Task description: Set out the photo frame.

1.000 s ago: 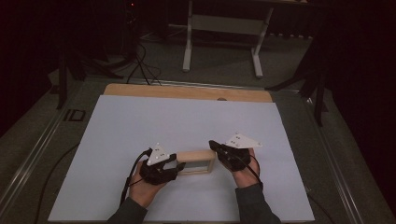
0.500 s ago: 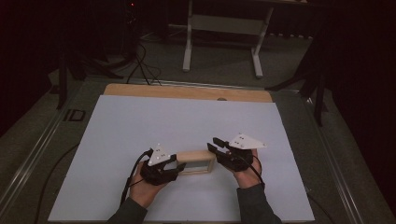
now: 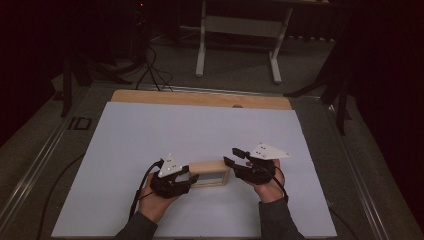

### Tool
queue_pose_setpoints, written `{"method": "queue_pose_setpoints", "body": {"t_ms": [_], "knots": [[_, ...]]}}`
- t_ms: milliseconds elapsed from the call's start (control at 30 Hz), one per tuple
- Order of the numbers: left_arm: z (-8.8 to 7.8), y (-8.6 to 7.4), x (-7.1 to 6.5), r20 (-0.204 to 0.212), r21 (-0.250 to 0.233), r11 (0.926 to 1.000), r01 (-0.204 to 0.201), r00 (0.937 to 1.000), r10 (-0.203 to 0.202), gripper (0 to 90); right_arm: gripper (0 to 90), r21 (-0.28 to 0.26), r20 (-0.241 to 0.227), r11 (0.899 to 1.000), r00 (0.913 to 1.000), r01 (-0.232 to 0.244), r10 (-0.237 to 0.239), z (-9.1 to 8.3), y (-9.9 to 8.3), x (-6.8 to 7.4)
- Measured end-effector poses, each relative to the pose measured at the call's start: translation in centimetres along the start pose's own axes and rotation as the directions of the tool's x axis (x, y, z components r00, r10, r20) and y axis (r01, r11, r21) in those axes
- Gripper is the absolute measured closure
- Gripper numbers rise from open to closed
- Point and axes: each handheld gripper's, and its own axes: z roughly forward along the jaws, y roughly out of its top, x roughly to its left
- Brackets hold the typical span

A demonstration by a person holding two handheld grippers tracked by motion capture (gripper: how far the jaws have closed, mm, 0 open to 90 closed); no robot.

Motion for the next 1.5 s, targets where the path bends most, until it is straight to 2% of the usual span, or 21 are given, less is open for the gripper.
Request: {"method": "queue_pose_setpoints", "body": {"t_ms": [667,1500], "knots": [[0.0,0.0,0.0,-0.002,-0.003,1.0,-0.001,1.0,0.001,54.1,43.6,0.025,-0.061,0.999,0.9974,0.04,-0.039,0.1,-0.2,0.5],[0.1,-0.1,0.0,-0.002,-0.002,1.0,-0.004,1.0,0.004,54.2,38.5,0.103,-0.126,0.994,0.9917,0.04,-0.027,1.3,-1.6,0.4]]}}
